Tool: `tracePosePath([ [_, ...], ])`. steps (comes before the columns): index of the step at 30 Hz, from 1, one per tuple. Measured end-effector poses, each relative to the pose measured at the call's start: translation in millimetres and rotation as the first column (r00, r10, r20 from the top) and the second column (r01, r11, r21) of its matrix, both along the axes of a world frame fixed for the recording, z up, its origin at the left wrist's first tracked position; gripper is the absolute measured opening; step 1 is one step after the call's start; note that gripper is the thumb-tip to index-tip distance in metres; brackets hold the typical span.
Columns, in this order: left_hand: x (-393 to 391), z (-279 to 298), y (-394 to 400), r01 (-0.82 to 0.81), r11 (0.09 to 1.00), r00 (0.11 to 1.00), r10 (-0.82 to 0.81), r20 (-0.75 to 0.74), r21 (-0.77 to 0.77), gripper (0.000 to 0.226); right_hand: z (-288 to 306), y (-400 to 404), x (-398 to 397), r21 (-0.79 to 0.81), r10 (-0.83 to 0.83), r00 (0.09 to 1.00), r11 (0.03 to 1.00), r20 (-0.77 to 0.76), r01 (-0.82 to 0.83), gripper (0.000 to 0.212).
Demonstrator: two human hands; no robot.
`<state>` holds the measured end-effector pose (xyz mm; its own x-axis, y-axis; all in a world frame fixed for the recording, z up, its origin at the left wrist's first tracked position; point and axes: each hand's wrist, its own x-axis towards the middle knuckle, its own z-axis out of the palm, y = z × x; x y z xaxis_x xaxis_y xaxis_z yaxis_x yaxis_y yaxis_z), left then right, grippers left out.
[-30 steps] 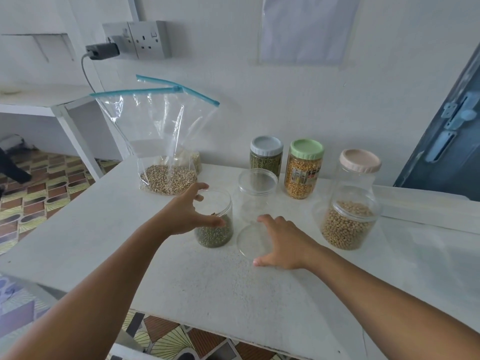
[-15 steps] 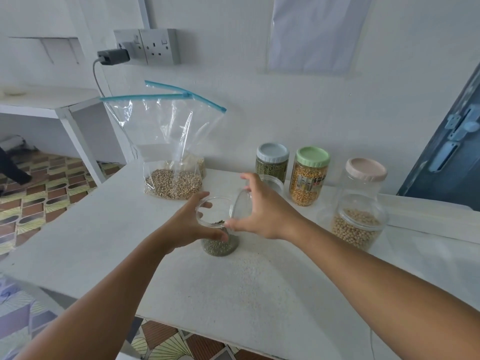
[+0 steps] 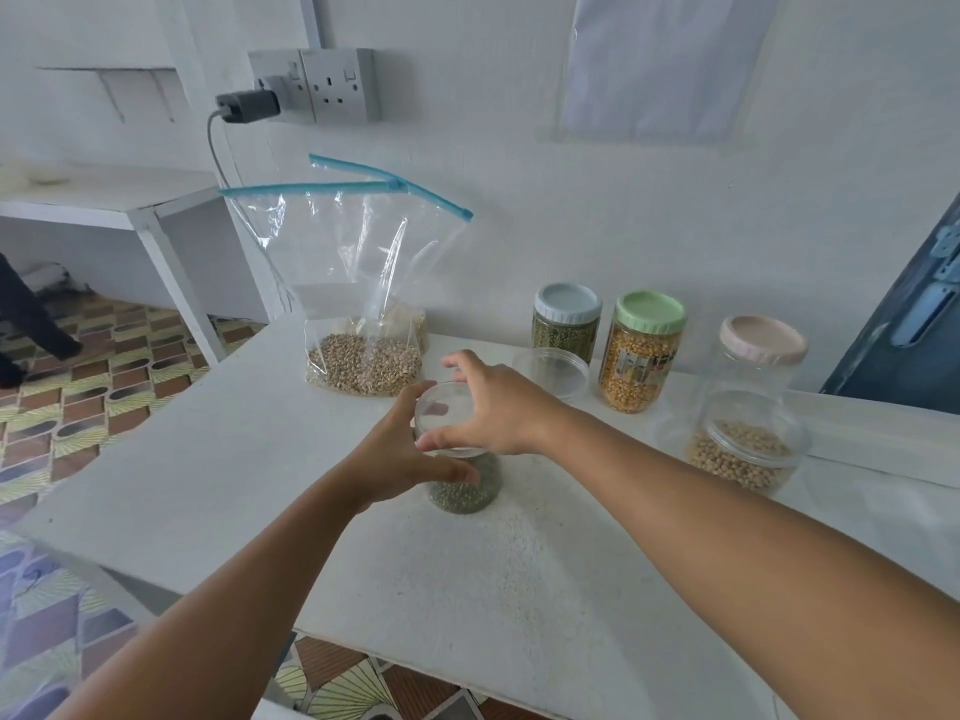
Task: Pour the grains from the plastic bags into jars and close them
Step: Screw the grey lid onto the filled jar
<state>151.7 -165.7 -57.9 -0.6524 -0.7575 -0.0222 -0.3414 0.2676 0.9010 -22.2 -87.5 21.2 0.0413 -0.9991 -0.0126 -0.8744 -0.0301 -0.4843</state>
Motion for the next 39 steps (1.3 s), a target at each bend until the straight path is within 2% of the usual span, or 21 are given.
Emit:
tracePosePath([
  [7,-0.5,-2.6,-4.2,0.004,1.000,1.000,-0.004,0.003,-0.017,0.129,4.4,-1.9,-12.1,0.065,0.049,0.997,0.997,-0.058,-0.045,0.101],
  [14,-2.2,-2.7,-2.8,0.000,0.999,1.000,0.000,0.012,-0.039,0.127,16.2,-9.7,-15.6,0.127,0.115,0.989,0.987,-0.094,-0.103,0.101],
  [18,-1.6,-4.1,-3.8,-0.008,1.000,1.000,0.008,0.013,-0.021,0.134,16.1,-12.9,-13.0,0.172,0.135,0.981,0.979,-0.142,-0.110,0.101],
  [21,-1.3,-3.8,-4.0,-0.005,1.000,1.000,0.005,0.013,-0.029,0.133,14.0,-11.9,-14.9,0.161,0.127,0.982,0.981,-0.138,-0.104,0.101],
  [25,-1.1,-4.5,-3.3,-0.012,0.999,1.000,0.012,0.010,-0.037,0.119,14.2,-8.9,-13.5,0.128,0.119,0.976,0.987,-0.183,-0.096,0.104],
  [29,-3.2,-5.5,-2.5,-0.003,1.000,1.000,0.003,0.007,-0.029,0.105,13.3,-4.9,-14.4,0.164,0.096,0.989,0.984,-0.112,-0.076,0.105],
  [36,-3.7,-6.4,-0.7,-0.006,1.000,1.000,0.006,0.003,-0.020,0.104,6.9,3.2,-10.8,0.057,-0.012,0.995,0.998,-0.095,0.017,0.116],
  [39,-4.4,-5.3,-0.3,-0.007,1.000,1.000,0.007,-0.003,-0.019,0.107,5.7,6.2,-11.3,0.052,0.007,0.993,0.999,-0.121,-0.001,0.115],
])
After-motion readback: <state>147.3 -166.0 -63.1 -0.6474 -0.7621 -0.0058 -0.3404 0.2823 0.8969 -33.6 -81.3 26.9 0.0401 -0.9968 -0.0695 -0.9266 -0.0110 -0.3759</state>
